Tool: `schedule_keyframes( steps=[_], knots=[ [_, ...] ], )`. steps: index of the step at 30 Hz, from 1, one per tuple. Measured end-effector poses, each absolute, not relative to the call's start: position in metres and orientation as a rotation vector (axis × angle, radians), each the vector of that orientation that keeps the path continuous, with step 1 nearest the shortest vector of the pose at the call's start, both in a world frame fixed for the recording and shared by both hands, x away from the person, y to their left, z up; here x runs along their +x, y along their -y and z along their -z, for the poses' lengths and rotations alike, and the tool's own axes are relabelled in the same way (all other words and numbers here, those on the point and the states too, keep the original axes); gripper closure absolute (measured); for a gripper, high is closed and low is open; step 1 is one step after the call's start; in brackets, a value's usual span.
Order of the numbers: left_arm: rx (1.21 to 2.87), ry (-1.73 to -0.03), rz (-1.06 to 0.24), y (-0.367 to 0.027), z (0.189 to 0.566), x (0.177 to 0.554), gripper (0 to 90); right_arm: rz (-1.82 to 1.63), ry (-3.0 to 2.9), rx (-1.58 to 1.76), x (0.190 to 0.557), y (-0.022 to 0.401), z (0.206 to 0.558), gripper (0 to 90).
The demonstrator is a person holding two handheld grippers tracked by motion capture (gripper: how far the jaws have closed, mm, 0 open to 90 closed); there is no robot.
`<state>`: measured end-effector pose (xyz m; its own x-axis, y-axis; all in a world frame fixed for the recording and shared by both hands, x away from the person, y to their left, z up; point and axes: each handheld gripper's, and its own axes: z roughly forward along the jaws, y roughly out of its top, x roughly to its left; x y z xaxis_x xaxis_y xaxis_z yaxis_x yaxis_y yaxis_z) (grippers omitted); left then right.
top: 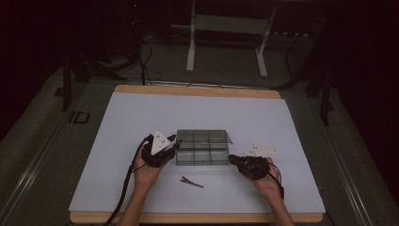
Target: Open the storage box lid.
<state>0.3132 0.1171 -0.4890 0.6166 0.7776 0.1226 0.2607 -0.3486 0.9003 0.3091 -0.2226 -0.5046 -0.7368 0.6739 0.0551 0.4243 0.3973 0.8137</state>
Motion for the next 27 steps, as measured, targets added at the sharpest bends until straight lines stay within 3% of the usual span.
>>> schedule_keyframes(
  steps=[27],
  knots=[
    [1.86,-0.922,-0.703,-0.116,0.475,0.336,74.0,-1.257,-2.378,0.961,0.31,0.223,0.504,85.3]
  ],
)
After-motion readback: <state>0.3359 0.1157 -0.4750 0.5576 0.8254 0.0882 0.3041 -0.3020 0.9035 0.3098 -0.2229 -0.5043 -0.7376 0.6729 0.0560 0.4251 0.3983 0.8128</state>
